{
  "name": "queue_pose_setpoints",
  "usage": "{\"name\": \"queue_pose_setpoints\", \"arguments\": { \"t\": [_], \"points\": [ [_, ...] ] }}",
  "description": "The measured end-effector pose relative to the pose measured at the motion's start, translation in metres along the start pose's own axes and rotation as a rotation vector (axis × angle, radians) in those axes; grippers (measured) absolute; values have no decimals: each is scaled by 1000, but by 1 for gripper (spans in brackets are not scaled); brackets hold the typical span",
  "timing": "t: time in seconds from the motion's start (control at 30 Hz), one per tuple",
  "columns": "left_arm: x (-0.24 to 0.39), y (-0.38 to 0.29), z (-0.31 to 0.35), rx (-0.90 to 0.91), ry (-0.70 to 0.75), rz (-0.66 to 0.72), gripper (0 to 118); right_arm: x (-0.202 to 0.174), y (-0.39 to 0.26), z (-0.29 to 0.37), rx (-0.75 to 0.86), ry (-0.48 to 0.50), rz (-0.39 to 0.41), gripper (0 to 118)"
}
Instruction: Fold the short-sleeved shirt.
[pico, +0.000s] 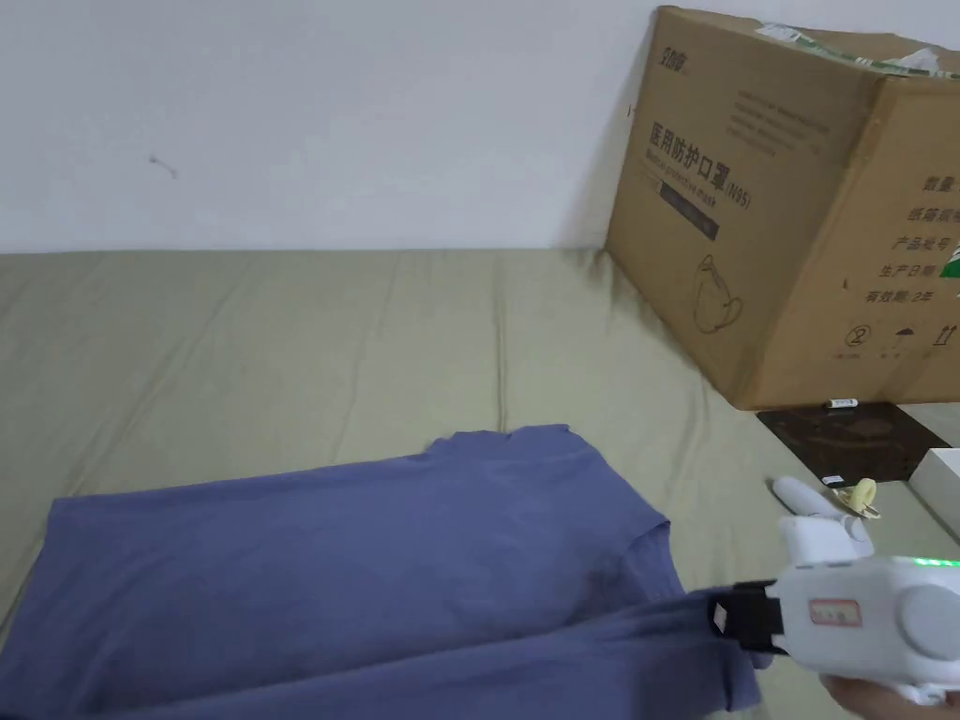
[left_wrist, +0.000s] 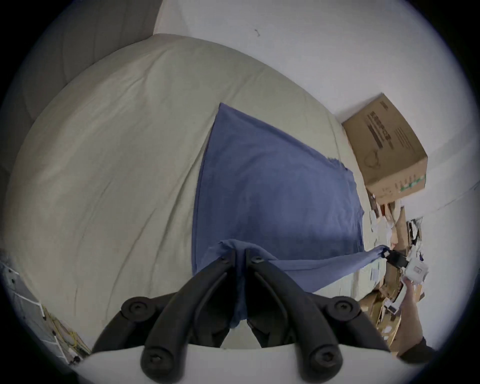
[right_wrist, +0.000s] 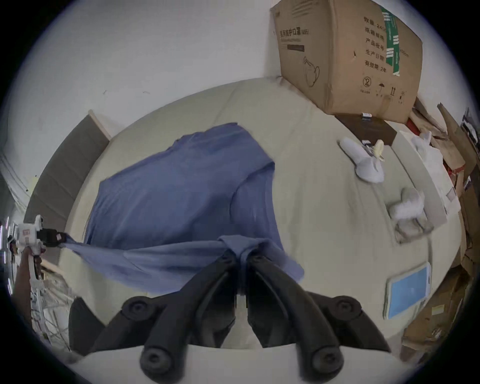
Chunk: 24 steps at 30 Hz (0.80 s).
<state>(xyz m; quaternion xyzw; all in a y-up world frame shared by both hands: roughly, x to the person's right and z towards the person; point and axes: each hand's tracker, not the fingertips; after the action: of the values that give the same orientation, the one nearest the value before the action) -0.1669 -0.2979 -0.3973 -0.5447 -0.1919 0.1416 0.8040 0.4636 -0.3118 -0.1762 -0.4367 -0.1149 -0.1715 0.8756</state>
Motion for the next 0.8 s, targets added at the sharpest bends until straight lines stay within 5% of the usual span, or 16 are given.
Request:
{"name": "queue_pose_setpoints", "arguments": {
  "t": [0.17,0.23,0.3,0.33,0.37,0.4,0.63,0.8],
  "points": [
    [0,32,-46,55,-8,-11,7,-3,35,-56,58,-38,-78,6],
    [-2,37,-57,72,-28,27,21,-1,39,-69,71,-36,-132,8],
    [-2,37,-58,134,-30,38,79,0,37,-75,110,-54,-182,40],
    [-3,37,-57,160,-31,24,106,0,35,-73,131,-62,-188,74],
    [-1,35,-54,179,-30,12,118,1,31,-70,148,-71,-188,109],
    [2,32,-49,208,-49,-26,113,1,28,-66,165,-72,-183,118],
    [36,-20,8,405,-54,-302,117,-23,-1,3,355,-44,-69,118],
    [53,-82,40,522,-79,-328,108,-60,-37,58,434,21,36,117]
  ]
}}
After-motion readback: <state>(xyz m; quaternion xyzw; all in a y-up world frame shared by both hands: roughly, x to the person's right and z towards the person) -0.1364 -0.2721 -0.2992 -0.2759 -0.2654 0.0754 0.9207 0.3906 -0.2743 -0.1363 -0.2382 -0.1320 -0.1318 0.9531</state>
